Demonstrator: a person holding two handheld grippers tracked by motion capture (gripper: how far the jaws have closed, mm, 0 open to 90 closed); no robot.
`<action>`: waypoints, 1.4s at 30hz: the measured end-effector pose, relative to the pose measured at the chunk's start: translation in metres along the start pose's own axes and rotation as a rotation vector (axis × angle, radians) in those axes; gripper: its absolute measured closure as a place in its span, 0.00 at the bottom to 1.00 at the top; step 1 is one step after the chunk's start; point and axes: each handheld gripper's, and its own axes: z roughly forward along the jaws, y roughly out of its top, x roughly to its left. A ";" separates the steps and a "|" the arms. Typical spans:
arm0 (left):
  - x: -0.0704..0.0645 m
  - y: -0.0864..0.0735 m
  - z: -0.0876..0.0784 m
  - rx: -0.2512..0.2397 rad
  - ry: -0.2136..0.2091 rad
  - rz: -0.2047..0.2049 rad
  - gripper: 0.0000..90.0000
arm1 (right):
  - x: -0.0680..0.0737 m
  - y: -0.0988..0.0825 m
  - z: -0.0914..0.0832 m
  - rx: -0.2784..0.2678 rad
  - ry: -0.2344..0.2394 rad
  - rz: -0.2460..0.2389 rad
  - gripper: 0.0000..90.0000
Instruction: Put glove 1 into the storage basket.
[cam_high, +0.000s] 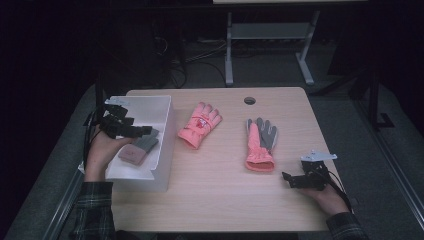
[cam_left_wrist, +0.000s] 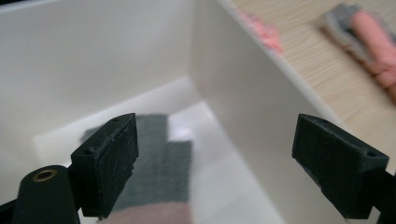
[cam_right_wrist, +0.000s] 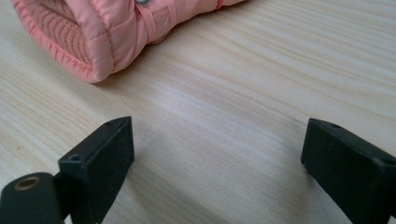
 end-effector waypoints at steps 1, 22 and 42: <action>-0.004 0.002 -0.002 -0.010 -0.011 0.005 0.16 | 0.000 0.000 0.000 -0.001 -0.001 0.000 0.10; -0.097 0.031 0.008 -0.085 -0.254 0.151 0.16 | 0.000 0.000 0.000 -0.001 -0.001 0.001 0.10; -0.172 0.038 0.066 -0.022 -0.267 0.269 0.45 | 0.000 0.000 0.000 0.000 0.000 0.001 0.10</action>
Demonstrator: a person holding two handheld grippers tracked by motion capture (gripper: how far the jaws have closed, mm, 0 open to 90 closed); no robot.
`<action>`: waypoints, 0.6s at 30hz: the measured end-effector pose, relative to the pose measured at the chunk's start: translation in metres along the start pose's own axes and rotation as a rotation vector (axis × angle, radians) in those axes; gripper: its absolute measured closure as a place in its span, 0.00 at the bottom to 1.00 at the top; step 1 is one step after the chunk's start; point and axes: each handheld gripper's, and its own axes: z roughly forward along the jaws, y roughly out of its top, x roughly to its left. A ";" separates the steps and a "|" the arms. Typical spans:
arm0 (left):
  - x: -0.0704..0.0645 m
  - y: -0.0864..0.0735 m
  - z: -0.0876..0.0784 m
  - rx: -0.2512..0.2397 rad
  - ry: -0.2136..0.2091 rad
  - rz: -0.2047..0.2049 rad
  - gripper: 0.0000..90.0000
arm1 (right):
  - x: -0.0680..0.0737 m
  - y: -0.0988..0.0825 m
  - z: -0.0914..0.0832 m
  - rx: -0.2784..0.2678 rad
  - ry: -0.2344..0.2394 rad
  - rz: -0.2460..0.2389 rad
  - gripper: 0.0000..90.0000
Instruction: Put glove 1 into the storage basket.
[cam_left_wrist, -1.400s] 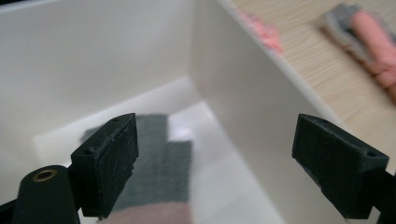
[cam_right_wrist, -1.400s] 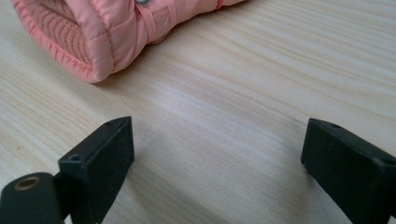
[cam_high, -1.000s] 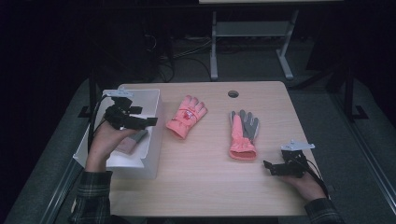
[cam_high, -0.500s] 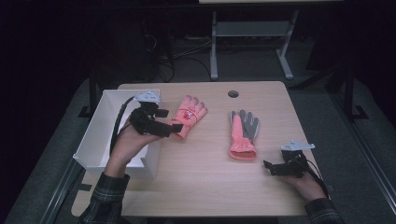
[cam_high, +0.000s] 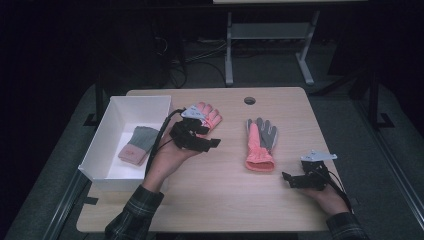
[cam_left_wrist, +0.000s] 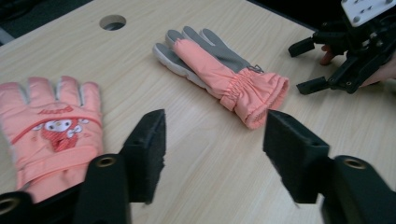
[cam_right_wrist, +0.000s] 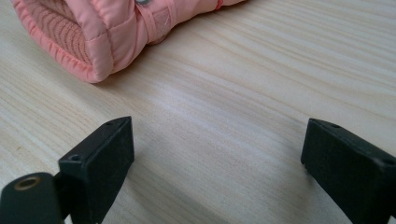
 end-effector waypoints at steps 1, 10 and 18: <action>-0.001 0.000 0.004 0.009 -0.005 0.009 0.48 | 0.000 0.000 0.000 0.000 0.000 0.000 0.10; -0.014 0.004 0.050 0.061 -0.092 0.034 0.94 | 0.000 0.000 0.000 0.000 0.000 -0.001 0.10; -0.025 0.014 0.096 0.079 -0.133 0.075 1.00 | 0.000 0.000 0.000 -0.001 0.000 -0.001 0.10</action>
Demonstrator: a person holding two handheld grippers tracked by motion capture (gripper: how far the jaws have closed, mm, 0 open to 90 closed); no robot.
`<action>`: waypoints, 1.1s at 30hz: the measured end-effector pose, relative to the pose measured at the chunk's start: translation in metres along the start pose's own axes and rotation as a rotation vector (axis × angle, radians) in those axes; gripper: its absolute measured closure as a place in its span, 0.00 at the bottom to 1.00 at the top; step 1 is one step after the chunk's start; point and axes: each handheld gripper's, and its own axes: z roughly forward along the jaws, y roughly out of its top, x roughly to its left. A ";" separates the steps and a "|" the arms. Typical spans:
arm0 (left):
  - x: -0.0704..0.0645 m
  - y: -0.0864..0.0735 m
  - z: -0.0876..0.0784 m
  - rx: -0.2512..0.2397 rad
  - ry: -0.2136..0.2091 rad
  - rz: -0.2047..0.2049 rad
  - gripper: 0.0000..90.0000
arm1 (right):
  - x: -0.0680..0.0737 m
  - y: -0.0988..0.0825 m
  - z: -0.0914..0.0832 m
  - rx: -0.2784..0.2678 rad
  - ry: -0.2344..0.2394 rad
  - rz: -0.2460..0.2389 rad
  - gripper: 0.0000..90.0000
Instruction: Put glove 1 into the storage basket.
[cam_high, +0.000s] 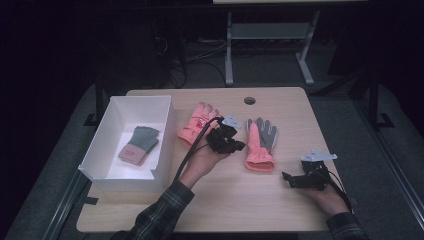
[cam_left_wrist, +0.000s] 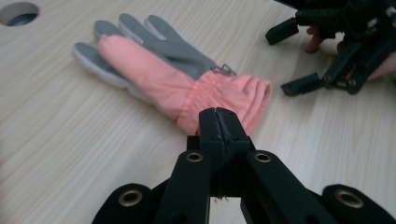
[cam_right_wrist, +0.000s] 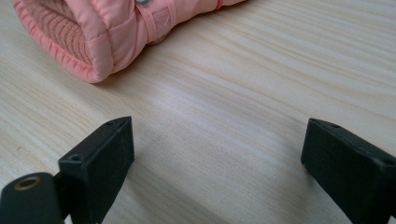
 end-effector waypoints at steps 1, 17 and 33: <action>0.000 0.002 0.008 -0.009 -0.010 -0.012 1.00 | 0.000 0.000 0.000 0.001 0.000 0.000 0.10; 0.005 0.019 0.083 0.028 -0.049 -0.024 1.00 | 0.000 0.000 0.000 0.000 0.001 0.001 0.10; 0.009 0.003 0.071 0.104 -0.083 -0.022 1.00 | 0.000 0.000 0.000 0.000 0.000 -0.001 0.10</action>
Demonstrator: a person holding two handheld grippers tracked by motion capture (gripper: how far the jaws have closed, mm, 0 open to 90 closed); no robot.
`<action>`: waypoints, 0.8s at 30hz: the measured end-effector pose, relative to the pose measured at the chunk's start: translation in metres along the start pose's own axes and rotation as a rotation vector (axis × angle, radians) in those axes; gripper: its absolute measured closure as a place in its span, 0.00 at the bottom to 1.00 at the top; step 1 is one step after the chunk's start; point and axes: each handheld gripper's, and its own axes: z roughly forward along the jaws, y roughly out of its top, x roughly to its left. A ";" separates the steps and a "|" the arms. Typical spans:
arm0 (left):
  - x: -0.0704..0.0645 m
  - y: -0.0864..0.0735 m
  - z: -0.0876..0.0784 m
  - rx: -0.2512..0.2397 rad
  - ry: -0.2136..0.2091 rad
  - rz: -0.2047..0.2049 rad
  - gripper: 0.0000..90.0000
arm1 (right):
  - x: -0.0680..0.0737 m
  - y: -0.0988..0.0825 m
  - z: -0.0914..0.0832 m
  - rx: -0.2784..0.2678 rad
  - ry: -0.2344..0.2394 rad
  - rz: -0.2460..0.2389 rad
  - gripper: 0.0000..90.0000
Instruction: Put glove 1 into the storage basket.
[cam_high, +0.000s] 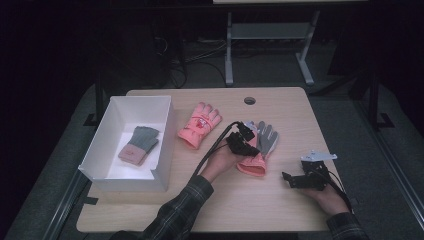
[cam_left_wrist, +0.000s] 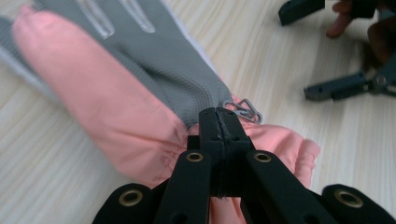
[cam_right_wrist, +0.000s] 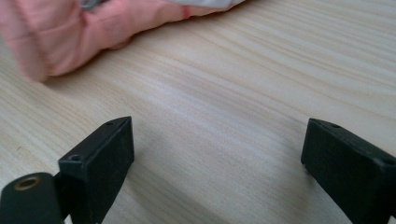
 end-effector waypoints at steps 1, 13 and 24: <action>0.000 -0.002 -0.002 0.002 0.001 0.001 1.00 | 0.000 0.000 0.000 0.000 0.000 0.000 0.10; -0.005 -0.031 -0.034 0.045 0.018 0.013 1.00 | 0.000 0.000 0.000 0.000 -0.001 0.000 0.10; -0.010 -0.004 -0.022 0.008 0.034 0.029 1.00 | 0.000 0.000 0.000 0.001 0.000 0.001 0.10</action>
